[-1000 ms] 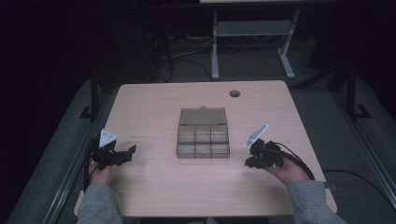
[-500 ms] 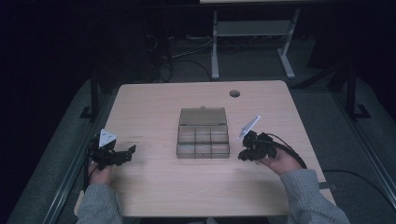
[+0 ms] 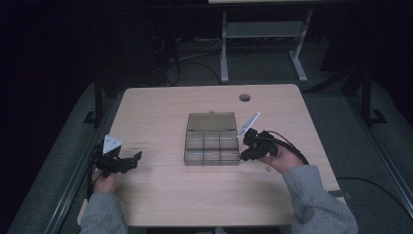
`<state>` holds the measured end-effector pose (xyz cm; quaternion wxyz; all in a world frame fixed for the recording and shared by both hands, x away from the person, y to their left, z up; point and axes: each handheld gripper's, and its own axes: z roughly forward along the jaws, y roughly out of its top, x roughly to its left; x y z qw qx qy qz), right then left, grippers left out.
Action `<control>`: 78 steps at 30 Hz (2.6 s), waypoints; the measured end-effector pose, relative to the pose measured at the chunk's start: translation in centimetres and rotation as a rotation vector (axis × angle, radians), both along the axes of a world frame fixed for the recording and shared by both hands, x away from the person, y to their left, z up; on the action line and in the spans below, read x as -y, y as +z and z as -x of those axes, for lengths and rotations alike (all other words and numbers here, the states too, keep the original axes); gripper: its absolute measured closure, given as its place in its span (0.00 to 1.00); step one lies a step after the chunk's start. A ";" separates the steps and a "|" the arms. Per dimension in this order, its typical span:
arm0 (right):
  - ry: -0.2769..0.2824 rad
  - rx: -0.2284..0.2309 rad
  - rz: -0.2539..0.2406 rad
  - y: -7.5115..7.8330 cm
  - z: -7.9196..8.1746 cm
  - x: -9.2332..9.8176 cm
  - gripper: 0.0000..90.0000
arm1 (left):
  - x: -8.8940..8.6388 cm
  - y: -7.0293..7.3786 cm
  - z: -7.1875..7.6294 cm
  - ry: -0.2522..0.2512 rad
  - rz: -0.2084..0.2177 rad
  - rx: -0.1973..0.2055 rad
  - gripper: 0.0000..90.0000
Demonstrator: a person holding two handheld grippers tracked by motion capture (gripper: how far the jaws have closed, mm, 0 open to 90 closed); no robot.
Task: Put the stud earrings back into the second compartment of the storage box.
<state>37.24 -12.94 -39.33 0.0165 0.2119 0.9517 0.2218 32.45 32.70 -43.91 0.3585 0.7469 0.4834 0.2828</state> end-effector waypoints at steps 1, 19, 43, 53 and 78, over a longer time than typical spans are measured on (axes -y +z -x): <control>0.002 -0.004 -0.009 0.1 -0.2 -0.1 0.94 | 0.0 0.0 0.0 0.000 0.000 0.001 0.15; 0.031 -0.017 -0.002 0.8 -2.4 -2.5 0.94 | -0.1 0.0 0.0 0.001 -0.013 -0.007 0.15; 0.077 -0.043 0.016 1.7 -6.4 -7.3 0.94 | -0.1 0.1 0.0 0.005 -0.002 -0.004 0.15; 0.081 -0.060 0.025 1.1 -8.1 -9.1 0.94 | -0.1 0.0 -0.1 0.005 -0.001 -0.003 0.15; 0.065 -0.103 0.107 -3.8 -10.6 -11.8 0.94 | -0.1 0.0 -0.1 0.002 0.001 -0.006 0.15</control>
